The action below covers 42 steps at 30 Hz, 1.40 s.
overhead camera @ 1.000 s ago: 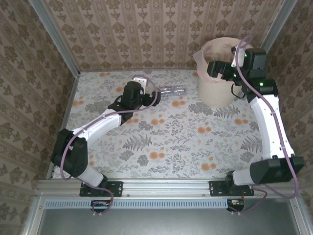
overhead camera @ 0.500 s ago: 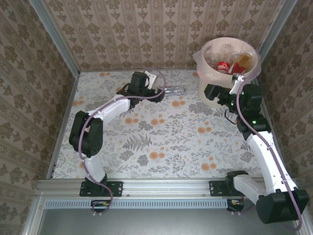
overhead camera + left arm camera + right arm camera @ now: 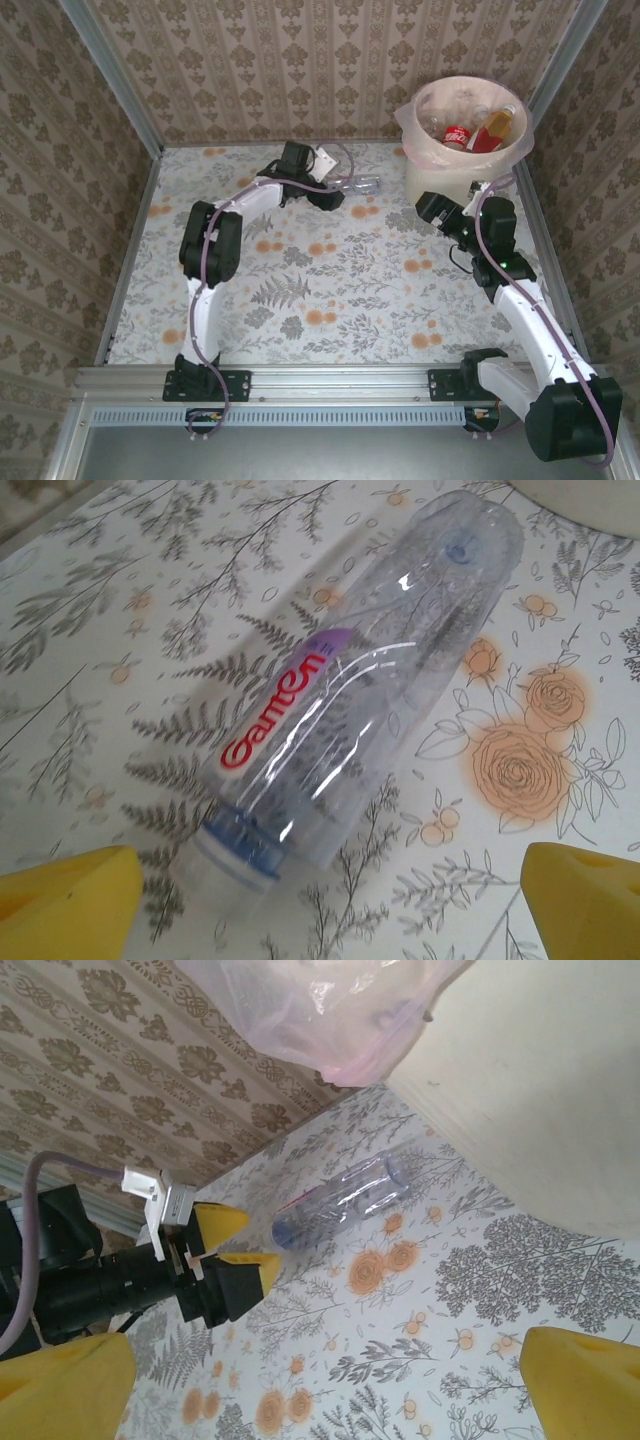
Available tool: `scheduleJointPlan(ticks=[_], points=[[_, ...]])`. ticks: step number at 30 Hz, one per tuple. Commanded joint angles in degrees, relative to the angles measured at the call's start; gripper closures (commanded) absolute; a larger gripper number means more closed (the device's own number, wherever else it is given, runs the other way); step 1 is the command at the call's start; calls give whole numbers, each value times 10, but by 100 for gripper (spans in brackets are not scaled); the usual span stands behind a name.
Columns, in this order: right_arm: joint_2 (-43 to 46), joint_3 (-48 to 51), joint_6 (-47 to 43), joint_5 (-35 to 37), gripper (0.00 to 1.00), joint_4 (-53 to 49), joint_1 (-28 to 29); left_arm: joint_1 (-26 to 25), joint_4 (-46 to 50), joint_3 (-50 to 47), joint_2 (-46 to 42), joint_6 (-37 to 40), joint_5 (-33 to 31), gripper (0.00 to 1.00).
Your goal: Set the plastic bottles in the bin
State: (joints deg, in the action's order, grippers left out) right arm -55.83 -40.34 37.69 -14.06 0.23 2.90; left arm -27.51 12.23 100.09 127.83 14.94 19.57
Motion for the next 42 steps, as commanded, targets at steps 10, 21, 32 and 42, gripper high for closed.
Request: scheduleJointPlan(ticks=[10, 21, 32, 42], points=[[-4, -38, -37, 33, 0, -22, 3, 9, 106, 186, 121, 115, 71, 3], [-10, -55, -59, 44, 0, -49, 3, -19, 194, 292, 188, 213, 36, 17], [-4, -62, -74, 52, 0, -69, 3, -43, 209, 293, 201, 257, -26, 43], [-1, -56, -81, 23, 0, -60, 4, -46, 133, 182, 119, 176, -101, 54]])
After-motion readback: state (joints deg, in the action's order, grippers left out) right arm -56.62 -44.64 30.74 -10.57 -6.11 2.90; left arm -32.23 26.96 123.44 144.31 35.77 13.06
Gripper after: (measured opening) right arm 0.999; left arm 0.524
